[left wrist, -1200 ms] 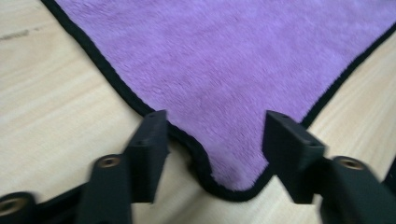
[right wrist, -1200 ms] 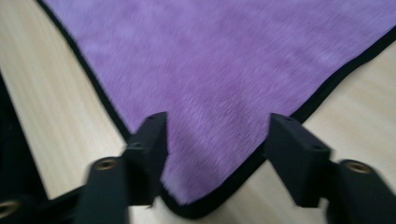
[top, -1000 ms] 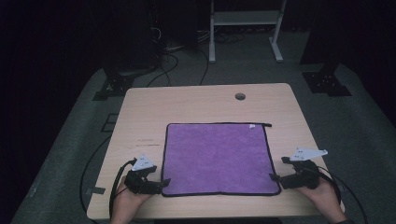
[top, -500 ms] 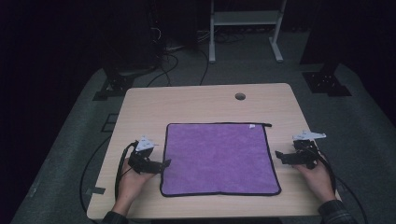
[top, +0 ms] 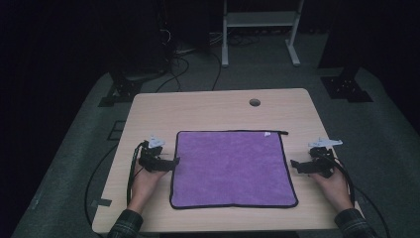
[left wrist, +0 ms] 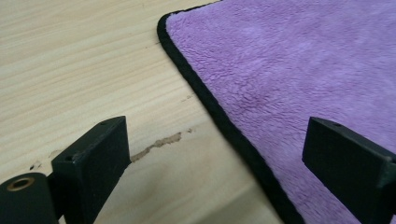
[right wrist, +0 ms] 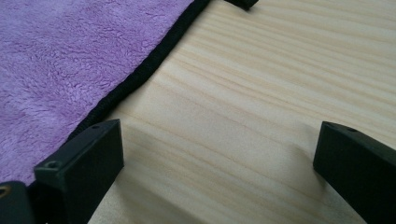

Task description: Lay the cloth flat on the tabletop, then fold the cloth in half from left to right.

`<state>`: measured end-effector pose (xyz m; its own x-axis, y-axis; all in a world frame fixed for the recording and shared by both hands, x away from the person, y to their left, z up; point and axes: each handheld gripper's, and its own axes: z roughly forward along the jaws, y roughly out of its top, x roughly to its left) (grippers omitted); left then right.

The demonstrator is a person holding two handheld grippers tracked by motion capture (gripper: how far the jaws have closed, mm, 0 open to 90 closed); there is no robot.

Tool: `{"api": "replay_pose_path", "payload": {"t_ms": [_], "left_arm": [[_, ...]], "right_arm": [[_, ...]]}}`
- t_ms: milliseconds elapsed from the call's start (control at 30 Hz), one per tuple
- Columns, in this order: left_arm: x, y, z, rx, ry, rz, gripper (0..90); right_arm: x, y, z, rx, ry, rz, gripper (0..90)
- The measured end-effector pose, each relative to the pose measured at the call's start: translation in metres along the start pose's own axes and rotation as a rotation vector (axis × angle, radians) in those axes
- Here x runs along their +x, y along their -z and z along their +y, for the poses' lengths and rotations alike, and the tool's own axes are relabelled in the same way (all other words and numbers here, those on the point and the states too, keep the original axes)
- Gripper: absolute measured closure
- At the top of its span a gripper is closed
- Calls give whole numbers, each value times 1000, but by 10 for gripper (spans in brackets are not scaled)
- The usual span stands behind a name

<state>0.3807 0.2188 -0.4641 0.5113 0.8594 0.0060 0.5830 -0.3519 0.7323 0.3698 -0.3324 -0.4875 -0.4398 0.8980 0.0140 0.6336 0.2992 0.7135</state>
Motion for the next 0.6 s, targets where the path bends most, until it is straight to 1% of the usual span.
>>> {"api": "replay_pose_path", "payload": {"t_ms": [33, 133, 233, 267, 300, 333, 400, 433, 467, 600], "left_arm": [[0, -2, 0, 7, 0, 2, 67], [0, -8, -2, 48, -5, 30, 67], [1, -10, -4, 66, -2, 43, 67], [1, -11, -4, 69, 0, 41, 68], [2, -10, -5, 69, 4, 28, 82], [2, -10, -5, 68, 12, 13, 121], [2, -9, -6, 60, 15, 16, 134], [0, -8, -7, 46, 9, 11, 159], [-2, -7, -8, 41, 0, 1, 209], [-9, -3, -6, 46, -30, -31, 435]], "right_arm": [[0, 0, 0, 0, 0, 0, 9], [0, 0, 0, 0, 0, 0, 9], [0, 0, 0, 0, 0, 0, 9], [0, 0, 0, 0, 0, 0, 9], [0, 0, 0, -1, 2, -1, 9], [0, 0, 0, -1, 2, -1, 9], [0, 0, 0, -1, 2, 0, 9], [0, 0, 0, -1, 4, 0, 9], [0, 0, 0, 0, 1, 0, 9], [0, 0, 0, -2, 5, 1, 9]]}}
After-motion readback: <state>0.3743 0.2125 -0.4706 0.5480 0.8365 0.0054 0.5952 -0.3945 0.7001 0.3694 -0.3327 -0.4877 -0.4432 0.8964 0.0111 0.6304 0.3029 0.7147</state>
